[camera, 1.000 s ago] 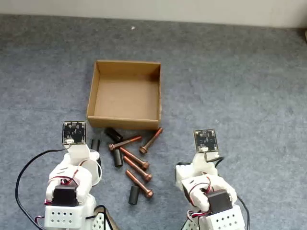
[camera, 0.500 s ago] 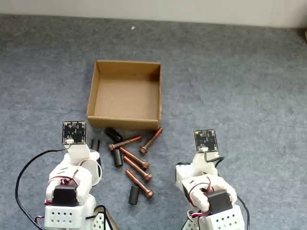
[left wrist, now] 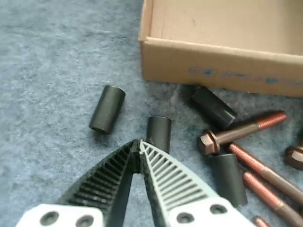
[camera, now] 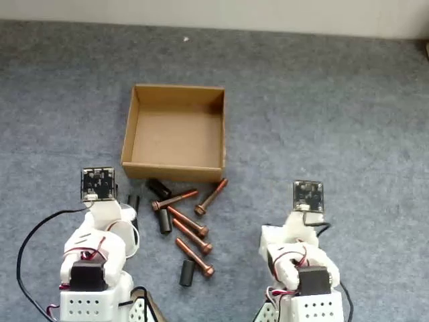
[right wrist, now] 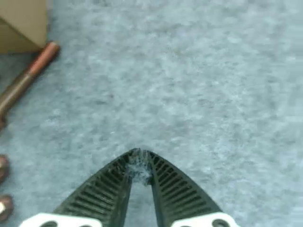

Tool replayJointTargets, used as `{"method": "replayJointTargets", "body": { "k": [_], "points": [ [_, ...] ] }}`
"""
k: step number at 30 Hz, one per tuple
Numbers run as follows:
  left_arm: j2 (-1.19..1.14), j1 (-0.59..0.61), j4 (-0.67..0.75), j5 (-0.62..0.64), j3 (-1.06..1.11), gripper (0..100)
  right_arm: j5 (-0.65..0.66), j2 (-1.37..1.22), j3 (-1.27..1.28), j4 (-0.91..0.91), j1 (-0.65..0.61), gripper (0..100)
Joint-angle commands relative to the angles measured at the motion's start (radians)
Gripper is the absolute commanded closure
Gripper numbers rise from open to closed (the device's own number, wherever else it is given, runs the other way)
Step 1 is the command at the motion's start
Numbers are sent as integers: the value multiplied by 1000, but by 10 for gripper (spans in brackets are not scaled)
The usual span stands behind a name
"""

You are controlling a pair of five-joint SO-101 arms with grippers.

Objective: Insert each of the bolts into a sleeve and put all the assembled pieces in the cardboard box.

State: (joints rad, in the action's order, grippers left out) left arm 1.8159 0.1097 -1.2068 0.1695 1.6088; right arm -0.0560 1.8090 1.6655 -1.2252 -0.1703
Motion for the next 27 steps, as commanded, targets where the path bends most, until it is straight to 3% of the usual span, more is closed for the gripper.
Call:
{"method": "replayJointTargets", "body": {
  "k": [1,3,7,9,12,18,22,27],
  "points": [
    [5,104,3,-8,-59,993,250,8,-54,105,21,985],
    [4,165,-3,-43,-87,993,327,5,-65,142,45,985],
    [4,283,2,-318,-93,993,327,-13,-148,160,50,975],
    [4,306,-3,-387,-93,993,319,-54,-232,120,22,926],
    [4,306,-5,-384,-93,993,262,-205,-395,62,-35,874],
    [2,308,-5,-387,-88,993,239,-690,-763,-73,-211,875],
    [2,311,-5,-390,-74,992,226,-862,-923,-111,-348,875],
    [4,392,2,-390,-81,992,25,-931,-978,-44,-558,875]
  ]
}}
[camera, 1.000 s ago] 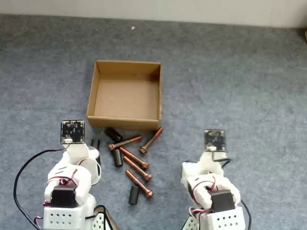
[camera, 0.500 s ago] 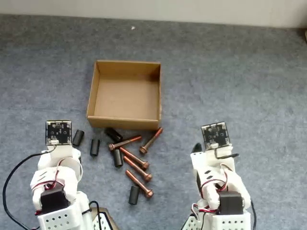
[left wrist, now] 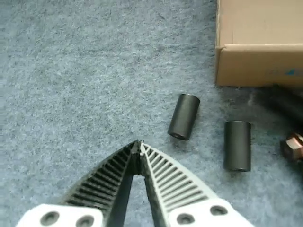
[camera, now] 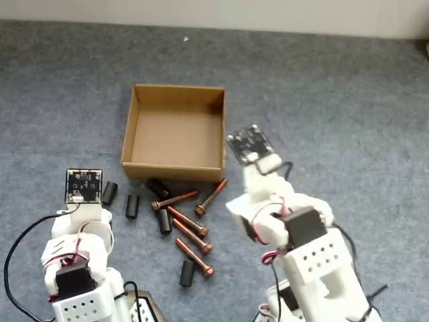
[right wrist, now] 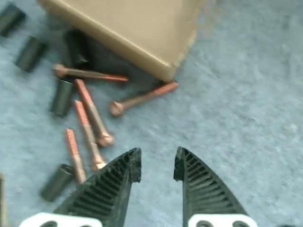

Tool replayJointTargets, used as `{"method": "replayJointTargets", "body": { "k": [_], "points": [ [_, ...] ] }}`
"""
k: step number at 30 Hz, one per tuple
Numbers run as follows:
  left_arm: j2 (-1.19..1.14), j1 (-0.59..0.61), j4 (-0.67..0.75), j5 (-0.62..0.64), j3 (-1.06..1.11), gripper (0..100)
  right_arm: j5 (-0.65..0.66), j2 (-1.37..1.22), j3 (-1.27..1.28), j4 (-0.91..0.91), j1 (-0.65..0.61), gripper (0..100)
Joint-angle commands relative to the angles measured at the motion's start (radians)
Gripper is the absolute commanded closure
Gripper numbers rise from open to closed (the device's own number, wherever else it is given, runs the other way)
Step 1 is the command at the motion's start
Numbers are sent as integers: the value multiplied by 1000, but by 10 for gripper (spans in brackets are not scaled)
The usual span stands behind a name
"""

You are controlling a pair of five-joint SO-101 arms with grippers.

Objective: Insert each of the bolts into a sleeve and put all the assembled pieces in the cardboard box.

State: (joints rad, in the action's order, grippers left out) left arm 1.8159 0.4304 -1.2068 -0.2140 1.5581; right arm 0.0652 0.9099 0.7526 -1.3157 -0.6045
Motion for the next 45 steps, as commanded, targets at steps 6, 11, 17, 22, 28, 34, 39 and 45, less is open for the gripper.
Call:
{"method": "replayJointTargets", "body": {
  "k": [6,11,17,22,28,34,39,45],
  "points": [
    [4,222,25,-2,-41,992,-295,-208,-62,213,-348,875],
    [4,265,25,0,-48,992,-388,-440,-122,283,-435,875],
    [4,262,25,0,-48,992,-453,-713,-285,285,-495,875],
    [5,260,25,0,-48,992,-453,-912,-401,285,-492,875],
    [5,260,25,0,-47,992,-451,-1072,-496,285,-486,875],
    [5,260,52,0,-30,992,-453,-1145,-565,285,-420,875],
    [5,259,52,0,-27,992,-448,-1210,-575,286,-418,876],
    [5,259,52,0,-25,992,-400,-1237,-575,303,-404,985]
  ]
}}
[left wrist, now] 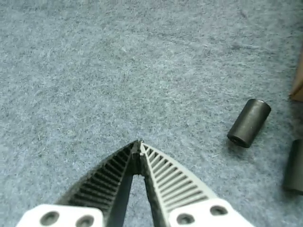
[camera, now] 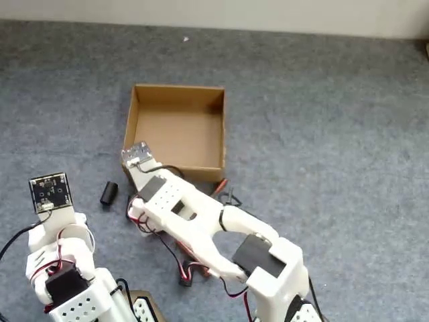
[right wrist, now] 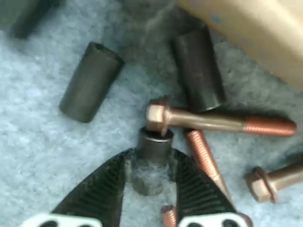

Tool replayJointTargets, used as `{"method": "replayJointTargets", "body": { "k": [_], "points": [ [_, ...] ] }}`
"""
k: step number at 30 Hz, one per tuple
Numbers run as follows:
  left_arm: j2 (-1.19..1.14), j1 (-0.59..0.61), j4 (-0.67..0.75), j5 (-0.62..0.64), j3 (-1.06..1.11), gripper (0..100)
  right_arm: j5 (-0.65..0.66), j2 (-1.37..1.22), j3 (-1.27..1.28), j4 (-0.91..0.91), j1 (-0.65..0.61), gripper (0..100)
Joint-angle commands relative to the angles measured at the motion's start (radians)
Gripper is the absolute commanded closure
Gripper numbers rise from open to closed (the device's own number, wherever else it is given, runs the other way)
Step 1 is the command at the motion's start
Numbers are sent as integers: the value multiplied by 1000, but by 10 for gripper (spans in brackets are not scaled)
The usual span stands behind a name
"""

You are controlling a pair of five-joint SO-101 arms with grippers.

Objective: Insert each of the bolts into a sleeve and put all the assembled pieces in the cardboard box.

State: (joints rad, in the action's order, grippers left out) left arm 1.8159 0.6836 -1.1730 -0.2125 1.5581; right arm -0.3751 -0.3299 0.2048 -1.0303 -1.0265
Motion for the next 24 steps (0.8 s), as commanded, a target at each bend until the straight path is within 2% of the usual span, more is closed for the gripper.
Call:
{"method": "replayJointTargets", "body": {
  "k": [1,10,15,18,24],
  "points": [
    [5,-4,18,-2,-25,992,60,16,-27,-2,24,993],
    [4,-110,18,-6,-30,992,72,481,1,-173,62,994],
    [-1,-182,11,-9,-84,992,72,774,74,-278,200,994],
    [-2,-269,3,-78,-148,976,110,926,163,-309,308,994],
    [-7,-389,-107,-129,-280,953,137,1168,410,-303,547,994]
  ]
}}
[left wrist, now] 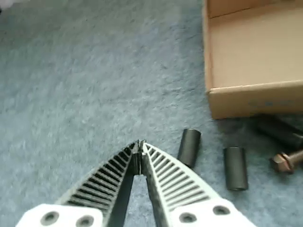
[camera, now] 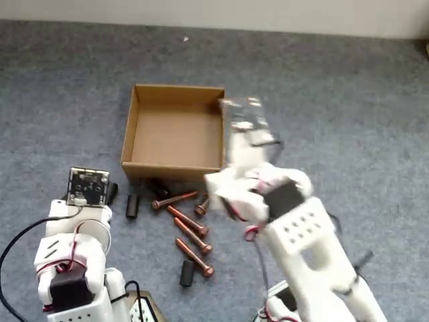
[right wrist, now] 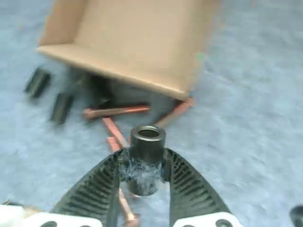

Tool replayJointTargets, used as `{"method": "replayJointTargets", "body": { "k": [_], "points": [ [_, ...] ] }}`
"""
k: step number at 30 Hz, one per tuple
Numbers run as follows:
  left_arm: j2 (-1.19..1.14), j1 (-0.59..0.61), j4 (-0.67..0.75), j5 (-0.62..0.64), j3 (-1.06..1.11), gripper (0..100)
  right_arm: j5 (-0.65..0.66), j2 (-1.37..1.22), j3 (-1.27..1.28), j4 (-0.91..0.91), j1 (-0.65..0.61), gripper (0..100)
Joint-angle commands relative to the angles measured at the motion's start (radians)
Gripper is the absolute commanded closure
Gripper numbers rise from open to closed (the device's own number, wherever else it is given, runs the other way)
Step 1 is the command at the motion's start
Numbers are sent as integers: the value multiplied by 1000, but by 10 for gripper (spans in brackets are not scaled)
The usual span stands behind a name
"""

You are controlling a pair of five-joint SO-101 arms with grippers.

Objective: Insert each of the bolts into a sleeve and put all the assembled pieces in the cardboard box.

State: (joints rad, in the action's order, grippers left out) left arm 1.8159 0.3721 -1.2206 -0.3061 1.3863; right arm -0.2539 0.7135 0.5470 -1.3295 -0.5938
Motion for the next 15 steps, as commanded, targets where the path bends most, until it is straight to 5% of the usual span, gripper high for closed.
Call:
{"method": "replayJointTargets", "body": {
  "k": [1,12,15],
  "points": [
    [-21,-99,-78,-49,-128,953,15,153,104,-4,150,994],
    [-598,-314,-107,-83,-423,944,8,234,433,259,432,994],
    [-728,-404,-107,-83,-466,861,6,234,504,338,481,994]
  ]
}}
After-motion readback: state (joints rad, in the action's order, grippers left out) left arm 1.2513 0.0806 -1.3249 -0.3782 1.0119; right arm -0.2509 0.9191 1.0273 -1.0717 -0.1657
